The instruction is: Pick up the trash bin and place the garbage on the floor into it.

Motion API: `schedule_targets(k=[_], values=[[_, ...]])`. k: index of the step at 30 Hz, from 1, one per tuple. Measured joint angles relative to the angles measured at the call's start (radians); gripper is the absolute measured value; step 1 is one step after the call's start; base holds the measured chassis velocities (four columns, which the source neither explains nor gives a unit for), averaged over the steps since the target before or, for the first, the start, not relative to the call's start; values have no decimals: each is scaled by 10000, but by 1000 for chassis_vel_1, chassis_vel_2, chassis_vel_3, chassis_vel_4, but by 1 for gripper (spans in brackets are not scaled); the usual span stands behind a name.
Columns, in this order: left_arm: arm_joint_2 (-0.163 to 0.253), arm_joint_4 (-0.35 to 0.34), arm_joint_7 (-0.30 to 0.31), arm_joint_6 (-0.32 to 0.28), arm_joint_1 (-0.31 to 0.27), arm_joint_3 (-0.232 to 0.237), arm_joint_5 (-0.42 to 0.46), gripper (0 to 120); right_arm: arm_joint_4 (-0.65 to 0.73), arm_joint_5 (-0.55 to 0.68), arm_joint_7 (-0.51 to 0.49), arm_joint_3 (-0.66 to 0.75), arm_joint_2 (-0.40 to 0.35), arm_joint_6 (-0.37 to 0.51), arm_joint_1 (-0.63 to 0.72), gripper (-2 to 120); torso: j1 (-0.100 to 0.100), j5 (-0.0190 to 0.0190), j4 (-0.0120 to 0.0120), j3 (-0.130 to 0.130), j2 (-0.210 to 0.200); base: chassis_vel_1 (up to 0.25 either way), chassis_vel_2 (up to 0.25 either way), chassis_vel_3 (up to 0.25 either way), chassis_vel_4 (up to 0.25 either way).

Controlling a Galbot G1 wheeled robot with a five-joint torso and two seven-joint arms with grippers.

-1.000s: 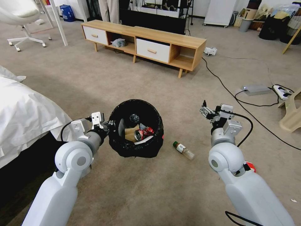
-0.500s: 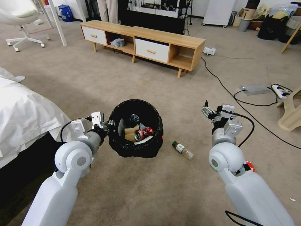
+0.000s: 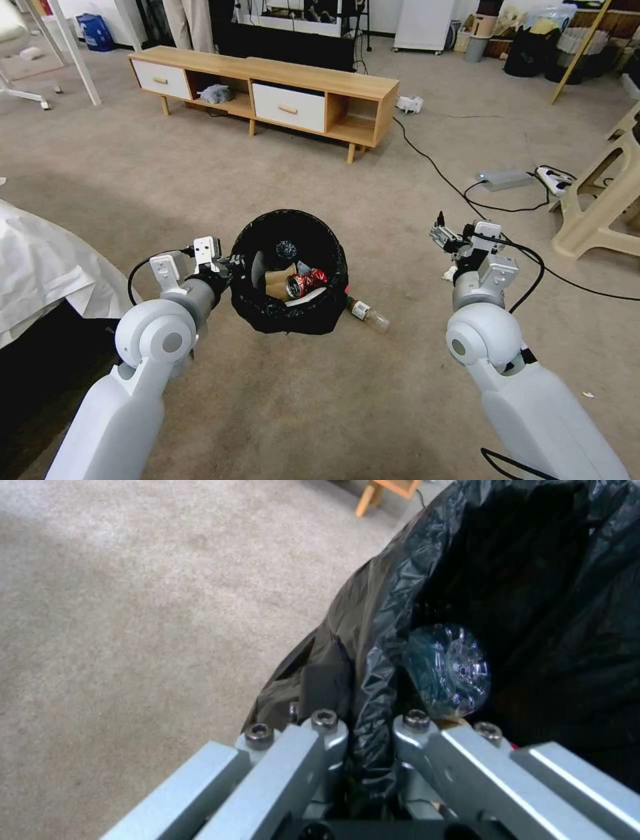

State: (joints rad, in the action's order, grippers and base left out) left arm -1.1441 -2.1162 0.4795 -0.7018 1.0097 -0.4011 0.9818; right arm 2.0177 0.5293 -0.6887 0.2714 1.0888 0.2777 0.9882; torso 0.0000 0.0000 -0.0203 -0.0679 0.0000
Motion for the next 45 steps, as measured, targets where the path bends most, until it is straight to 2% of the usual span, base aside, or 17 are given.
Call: schedule_targets(k=[29, 45], values=[[17, 29, 13, 31, -24, 13, 41, 0, -136, -421, 326, -80, 147, -25, 49, 100, 0, 0, -3, 0, 0, -1, 2, 2, -1], [0, 81, 17, 35, -46, 20, 55, 0, -261, -685, 195, -58, 213, 92, 38, 100, 1, -2, -3, -4, 1, -136, 145, 140, -146]])
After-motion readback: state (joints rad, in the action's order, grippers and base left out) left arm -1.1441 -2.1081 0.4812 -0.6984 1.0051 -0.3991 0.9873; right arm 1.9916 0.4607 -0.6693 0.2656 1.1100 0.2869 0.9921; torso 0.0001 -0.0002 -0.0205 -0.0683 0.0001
